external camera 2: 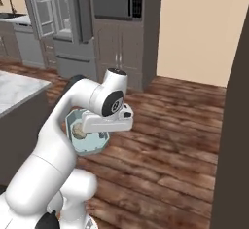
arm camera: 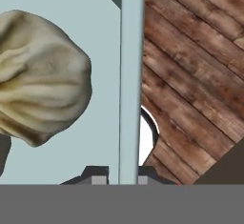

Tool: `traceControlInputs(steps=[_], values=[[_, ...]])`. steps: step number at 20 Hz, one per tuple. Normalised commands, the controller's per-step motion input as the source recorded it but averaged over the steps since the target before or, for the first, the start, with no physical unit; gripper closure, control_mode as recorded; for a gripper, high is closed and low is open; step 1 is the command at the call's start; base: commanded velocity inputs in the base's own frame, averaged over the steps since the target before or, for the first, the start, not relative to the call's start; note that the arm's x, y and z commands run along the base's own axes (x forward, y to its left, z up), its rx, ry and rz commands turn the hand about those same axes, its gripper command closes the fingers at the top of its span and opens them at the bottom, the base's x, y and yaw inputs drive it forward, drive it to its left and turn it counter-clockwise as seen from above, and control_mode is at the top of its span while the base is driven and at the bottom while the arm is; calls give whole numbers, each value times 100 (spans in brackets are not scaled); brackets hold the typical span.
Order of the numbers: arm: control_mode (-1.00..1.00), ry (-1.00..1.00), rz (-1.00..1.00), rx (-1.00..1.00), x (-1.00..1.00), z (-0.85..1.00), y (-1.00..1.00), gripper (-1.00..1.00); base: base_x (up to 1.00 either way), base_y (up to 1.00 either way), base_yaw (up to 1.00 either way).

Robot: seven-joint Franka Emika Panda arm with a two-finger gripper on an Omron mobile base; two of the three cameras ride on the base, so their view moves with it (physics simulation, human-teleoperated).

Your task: Place two dumplings into each of the tupperware containers and then place the containers in the fridge.

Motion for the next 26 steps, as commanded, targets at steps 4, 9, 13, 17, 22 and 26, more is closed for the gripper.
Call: traceControlInputs(steps=[4,9,13,17,22,26], values=[[100,0,0,0,0,0,0,100,100,0,28],[100,0,0,0,0,0,0,100,100,0,40],[100,0,0,0,0,0,0,100,100,-2,46],[100,0,0,0,0,0,0,100,100,-7,44],[100,0,0,0,0,0,0,100,100,-15,37],[100,0,0,0,0,0,0,100,100,-44,18]])
